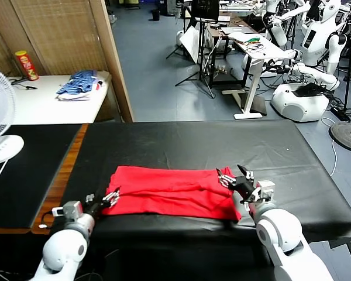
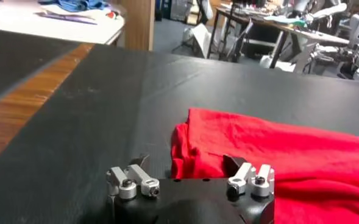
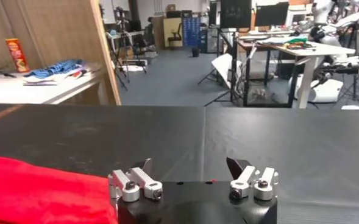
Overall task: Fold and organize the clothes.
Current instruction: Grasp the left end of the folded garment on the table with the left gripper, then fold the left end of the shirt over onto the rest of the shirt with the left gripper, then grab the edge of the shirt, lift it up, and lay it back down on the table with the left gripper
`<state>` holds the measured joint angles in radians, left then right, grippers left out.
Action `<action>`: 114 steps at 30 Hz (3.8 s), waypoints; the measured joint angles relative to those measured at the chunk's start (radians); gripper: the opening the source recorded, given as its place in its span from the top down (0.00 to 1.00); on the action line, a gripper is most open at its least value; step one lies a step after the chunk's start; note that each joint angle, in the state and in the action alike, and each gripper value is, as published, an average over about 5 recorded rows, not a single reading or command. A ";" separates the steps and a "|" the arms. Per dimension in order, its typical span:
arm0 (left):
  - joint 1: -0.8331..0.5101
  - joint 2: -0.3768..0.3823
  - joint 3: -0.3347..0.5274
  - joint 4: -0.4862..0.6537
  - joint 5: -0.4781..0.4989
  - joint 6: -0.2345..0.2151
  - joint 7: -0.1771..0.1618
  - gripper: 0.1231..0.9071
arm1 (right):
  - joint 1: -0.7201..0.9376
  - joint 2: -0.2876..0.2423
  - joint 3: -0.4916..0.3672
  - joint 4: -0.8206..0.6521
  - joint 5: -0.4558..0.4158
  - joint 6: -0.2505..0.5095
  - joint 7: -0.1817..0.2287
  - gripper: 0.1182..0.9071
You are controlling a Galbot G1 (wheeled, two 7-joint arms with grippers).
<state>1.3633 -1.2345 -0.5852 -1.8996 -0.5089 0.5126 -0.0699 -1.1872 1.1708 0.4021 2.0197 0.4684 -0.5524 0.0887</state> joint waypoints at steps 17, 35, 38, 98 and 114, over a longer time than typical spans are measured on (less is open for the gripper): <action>0.013 0.016 0.012 -0.051 0.155 -0.012 0.017 0.97 | 0.010 0.010 -0.002 -0.006 -0.004 0.003 -0.009 0.14; 0.093 0.200 -0.097 -0.091 0.411 -0.045 -0.032 0.97 | -0.019 0.033 0.001 0.004 -0.023 0.006 -0.005 0.14; 0.082 0.168 -0.051 -0.157 0.301 0.014 -0.071 0.97 | -0.033 0.036 0.008 0.008 -0.039 0.007 -0.005 0.14; -0.033 -0.076 0.138 -0.176 0.097 -0.030 -0.043 0.14 | 0.093 0.080 -0.243 -0.093 -0.187 0.027 -0.113 0.14; 0.023 -0.101 0.010 -0.120 -0.141 -0.045 -0.026 0.14 | 0.114 0.131 -0.309 -0.162 -0.305 0.084 -0.067 0.14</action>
<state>1.3860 -1.3355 -0.5749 -2.0198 -0.6503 0.4674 -0.0964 -1.0737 1.3019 0.0929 1.8574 0.1632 -0.4688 0.0220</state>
